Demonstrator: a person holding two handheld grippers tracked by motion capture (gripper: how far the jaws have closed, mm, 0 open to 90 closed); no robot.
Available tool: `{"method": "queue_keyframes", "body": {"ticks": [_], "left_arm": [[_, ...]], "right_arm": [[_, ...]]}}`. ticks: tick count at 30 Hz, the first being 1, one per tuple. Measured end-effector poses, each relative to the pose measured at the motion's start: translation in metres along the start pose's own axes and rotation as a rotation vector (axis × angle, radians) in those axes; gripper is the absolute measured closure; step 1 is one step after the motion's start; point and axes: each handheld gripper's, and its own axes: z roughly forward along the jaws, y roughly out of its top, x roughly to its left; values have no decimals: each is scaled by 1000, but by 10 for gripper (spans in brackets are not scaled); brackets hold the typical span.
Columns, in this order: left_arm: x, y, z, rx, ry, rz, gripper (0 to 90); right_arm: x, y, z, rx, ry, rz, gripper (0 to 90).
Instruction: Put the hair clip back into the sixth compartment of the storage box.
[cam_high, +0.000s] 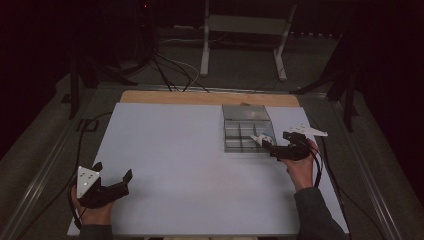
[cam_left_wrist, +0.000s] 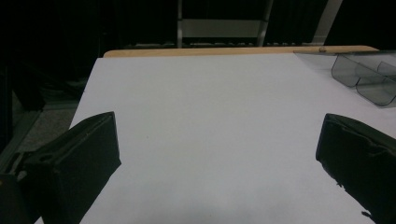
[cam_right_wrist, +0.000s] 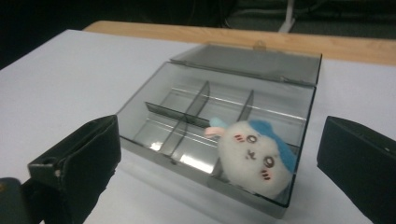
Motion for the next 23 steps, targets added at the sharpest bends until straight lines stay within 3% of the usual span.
{"method": "queue_keyframes", "body": {"ticks": [6, 9, 14, 23], "left_arm": [[0, 2, 0, -9, -10, 3, 7], [0, 4, -1, -21, -20, 0, 7], [-2, 6, -3, -36, -31, 3, 7], [-3, 4, -4, -21, -31, 13, 7]], "right_arm": [[19, -16, -17, -68, 1, -47, 0], [30, -36, -30, -95, 3, -80, 0], [33, -59, -47, -134, 41, -91, 0], [37, -77, -64, -151, 43, -136, 0]]}}
